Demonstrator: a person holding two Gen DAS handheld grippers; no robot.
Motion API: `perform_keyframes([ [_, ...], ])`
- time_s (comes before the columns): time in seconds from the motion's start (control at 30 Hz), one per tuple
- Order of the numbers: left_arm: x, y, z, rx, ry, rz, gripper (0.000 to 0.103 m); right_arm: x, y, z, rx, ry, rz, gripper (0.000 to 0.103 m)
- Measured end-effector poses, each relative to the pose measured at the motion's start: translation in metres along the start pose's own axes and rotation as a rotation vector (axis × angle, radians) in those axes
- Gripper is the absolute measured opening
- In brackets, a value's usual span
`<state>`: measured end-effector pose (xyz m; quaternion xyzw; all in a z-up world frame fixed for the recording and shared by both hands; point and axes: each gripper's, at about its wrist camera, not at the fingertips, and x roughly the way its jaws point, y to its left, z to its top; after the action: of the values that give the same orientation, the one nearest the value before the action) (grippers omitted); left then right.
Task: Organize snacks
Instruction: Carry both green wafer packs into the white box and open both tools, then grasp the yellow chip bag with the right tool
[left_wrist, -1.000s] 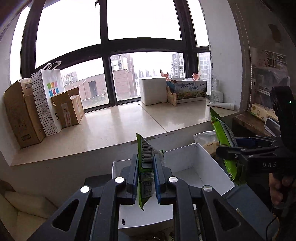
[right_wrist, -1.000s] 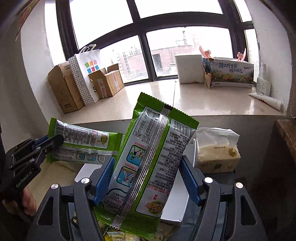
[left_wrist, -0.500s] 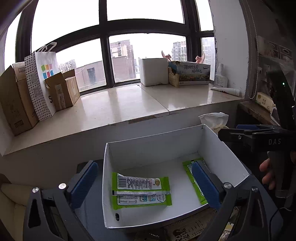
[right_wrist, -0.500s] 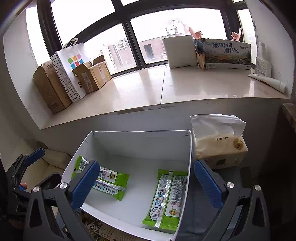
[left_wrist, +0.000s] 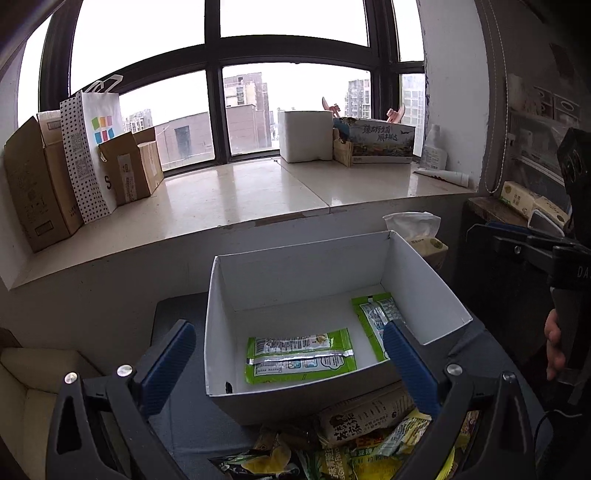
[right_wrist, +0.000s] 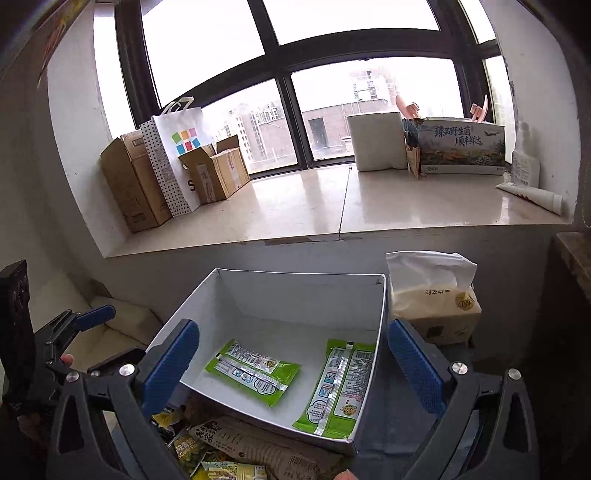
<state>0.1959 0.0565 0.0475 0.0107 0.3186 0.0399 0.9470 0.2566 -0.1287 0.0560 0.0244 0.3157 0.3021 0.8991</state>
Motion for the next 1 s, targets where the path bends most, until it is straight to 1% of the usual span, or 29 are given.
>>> perform_keyframes([
  [0.1, -0.023, -0.005, -0.009, -0.016, 0.008, -0.019, 0.103, -0.023, 0.013, -0.007, -0.043, -0.003, 0.018, 0.103],
  [0.17, -0.041, -0.007, -0.014, -0.037, -0.005, -0.02, 0.103, -0.041, 0.021, -0.014, -0.065, -0.02, 0.03, 0.103],
  [0.2, -0.049, -0.009, -0.016, -0.043, 0.0, -0.021, 0.103, -0.051, 0.025, -0.018, -0.071, -0.033, 0.04, 0.103],
  [0.27, -0.068, -0.009, -0.024, -0.06, 0.001, -0.008, 0.103, -0.074, 0.03, -0.029, -0.059, -0.058, 0.056, 0.103],
  [0.3, -0.076, -0.009, -0.029, -0.069, 0.002, -0.001, 0.103, -0.087, 0.031, -0.036, -0.042, -0.077, 0.078, 0.103],
  [0.37, -0.091, -0.011, -0.04, -0.079, 0.003, -0.001, 0.103, -0.108, 0.037, -0.052, -0.058, -0.083, 0.101, 0.103],
  [0.5, -0.112, -0.01, -0.068, -0.138, 0.005, -0.026, 0.103, -0.135, 0.043, -0.091, -0.05, -0.087, 0.069, 0.103],
  [0.53, -0.114, -0.01, -0.075, -0.149, 0.012, -0.031, 0.103, -0.139, 0.043, -0.102, -0.036, -0.091, 0.049, 0.103],
  [0.57, -0.115, -0.009, -0.082, -0.165, 0.024, -0.02, 0.103, -0.14, 0.043, -0.111, -0.024, -0.083, 0.041, 0.103],
  [0.67, -0.118, -0.009, -0.102, -0.184, 0.055, 0.011, 0.103, -0.128, 0.043, -0.137, -0.001, -0.023, 0.015, 0.103],
  [0.77, -0.121, -0.007, -0.118, -0.19, 0.074, 0.019, 0.103, -0.104, 0.046, -0.156, -0.018, 0.073, 0.034, 0.103],
  [0.93, -0.118, 0.001, -0.135, -0.219, 0.105, 0.028, 0.103, -0.065, 0.057, -0.171, -0.062, 0.149, 0.041, 0.103],
  [1.0, -0.119, 0.003, -0.14, -0.223, 0.107, 0.032, 0.103, -0.051, 0.059, -0.173, -0.069, 0.162, 0.052, 0.103],
])
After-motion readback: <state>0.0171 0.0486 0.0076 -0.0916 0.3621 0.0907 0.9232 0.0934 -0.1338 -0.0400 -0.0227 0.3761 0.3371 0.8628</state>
